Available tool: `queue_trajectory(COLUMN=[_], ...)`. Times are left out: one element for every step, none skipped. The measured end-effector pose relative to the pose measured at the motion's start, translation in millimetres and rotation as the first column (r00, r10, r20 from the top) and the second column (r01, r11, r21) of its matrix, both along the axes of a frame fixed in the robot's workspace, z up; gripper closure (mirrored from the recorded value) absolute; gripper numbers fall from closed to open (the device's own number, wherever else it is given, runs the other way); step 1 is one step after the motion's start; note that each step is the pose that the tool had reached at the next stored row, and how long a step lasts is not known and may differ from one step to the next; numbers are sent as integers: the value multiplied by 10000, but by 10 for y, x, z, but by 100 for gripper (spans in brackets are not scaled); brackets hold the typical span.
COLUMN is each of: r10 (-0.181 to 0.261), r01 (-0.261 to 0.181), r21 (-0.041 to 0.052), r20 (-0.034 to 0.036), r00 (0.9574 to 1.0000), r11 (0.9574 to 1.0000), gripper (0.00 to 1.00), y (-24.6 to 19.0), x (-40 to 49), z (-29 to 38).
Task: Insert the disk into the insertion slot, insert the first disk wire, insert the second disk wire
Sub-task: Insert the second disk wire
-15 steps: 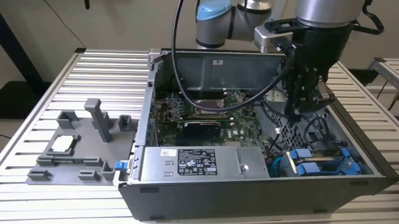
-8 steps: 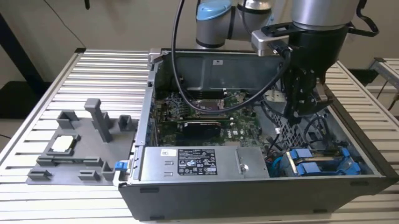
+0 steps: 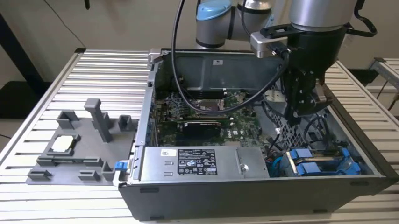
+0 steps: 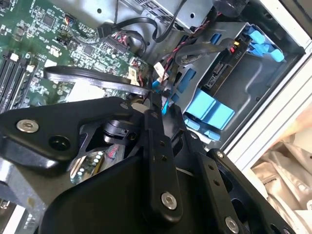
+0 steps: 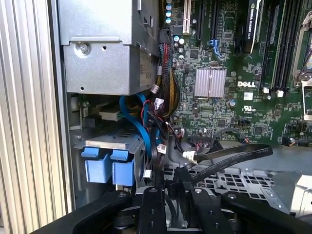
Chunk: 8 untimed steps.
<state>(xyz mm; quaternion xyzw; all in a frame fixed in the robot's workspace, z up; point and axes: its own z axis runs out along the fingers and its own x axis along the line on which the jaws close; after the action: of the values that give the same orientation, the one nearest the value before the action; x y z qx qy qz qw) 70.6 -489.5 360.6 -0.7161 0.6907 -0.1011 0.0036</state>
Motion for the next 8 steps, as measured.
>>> queue_trajectory(r10=[1,1,0,0,0,0,0,0], r01=[-1,-1,0,0,0,0,0,0], r21=[1,2,2,2,2,2,2,2], r20=[0,1,1,1,1,1,1,1], r00=[10000,10000,10000,10000,10000,10000,10000,10000], r11=[10000,10000,10000,10000,10000,10000,10000,10000], gripper=[75,82,82,82,82,82,84,84], y=[0,0,0,0,1,0,0,0], x=[0,0,0,-1,-1,-1,-1,-1], z=[-1,-1,-1,-1,-1,-1,-1,-1])
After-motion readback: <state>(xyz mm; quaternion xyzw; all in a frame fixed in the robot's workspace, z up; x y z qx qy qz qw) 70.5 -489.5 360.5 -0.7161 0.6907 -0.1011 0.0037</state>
